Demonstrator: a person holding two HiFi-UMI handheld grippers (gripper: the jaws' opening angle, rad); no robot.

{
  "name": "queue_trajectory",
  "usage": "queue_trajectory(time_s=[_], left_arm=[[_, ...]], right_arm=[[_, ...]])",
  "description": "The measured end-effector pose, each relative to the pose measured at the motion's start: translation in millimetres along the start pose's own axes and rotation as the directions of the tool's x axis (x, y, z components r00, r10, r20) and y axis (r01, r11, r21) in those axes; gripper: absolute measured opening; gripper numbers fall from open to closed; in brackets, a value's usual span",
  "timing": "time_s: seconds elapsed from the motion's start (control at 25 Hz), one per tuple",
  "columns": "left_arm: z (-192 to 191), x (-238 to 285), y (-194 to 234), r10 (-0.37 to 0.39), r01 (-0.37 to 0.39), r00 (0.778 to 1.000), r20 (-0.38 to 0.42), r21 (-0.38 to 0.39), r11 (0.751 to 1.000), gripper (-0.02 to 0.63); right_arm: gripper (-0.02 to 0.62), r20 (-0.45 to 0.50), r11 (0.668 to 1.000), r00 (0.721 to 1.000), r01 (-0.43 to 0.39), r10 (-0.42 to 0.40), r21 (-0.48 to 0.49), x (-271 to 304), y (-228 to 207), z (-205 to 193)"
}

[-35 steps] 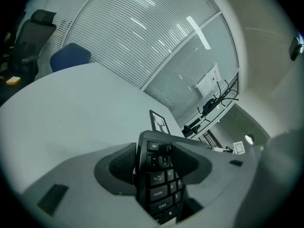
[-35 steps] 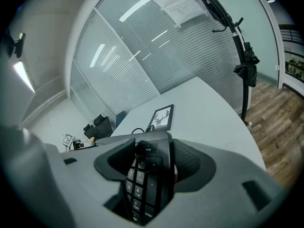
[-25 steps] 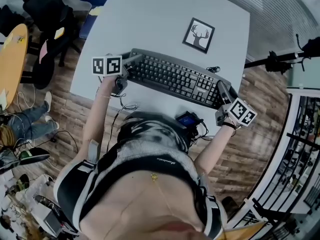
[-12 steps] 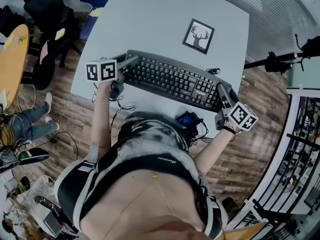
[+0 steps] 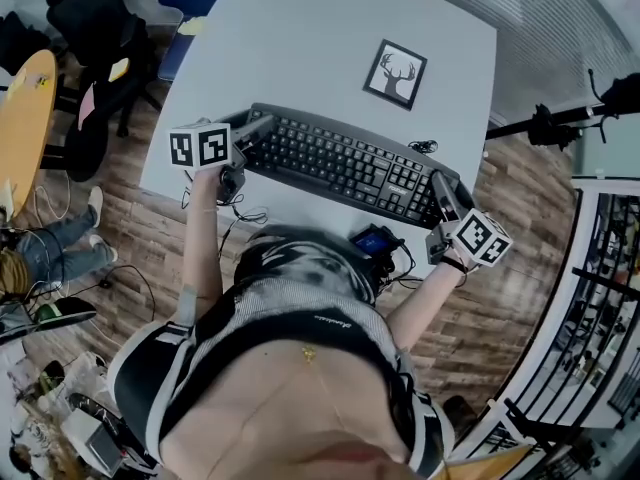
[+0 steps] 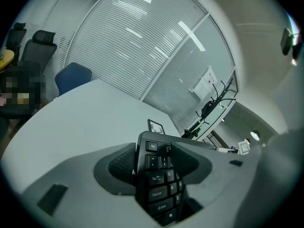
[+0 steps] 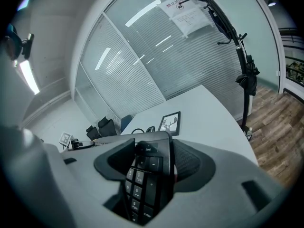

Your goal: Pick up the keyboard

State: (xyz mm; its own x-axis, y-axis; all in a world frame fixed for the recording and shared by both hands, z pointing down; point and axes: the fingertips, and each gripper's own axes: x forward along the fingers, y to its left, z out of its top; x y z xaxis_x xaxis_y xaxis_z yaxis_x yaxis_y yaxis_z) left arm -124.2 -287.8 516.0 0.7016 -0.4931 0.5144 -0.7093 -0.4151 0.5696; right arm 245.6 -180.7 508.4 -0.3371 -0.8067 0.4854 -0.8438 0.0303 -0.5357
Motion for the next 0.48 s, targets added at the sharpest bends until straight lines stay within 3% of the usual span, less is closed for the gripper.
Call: queue_trajectory(time_s=[0.48], left_arm=[[-0.1,1.7,0.2,0.006,-0.006,1.0,-0.009,-0.001,1.0,0.216]], right_arm=[[0.245,-0.007,1.0,1.0,0.004,-0.004,0.005,0.4,-1.3,-1.3]])
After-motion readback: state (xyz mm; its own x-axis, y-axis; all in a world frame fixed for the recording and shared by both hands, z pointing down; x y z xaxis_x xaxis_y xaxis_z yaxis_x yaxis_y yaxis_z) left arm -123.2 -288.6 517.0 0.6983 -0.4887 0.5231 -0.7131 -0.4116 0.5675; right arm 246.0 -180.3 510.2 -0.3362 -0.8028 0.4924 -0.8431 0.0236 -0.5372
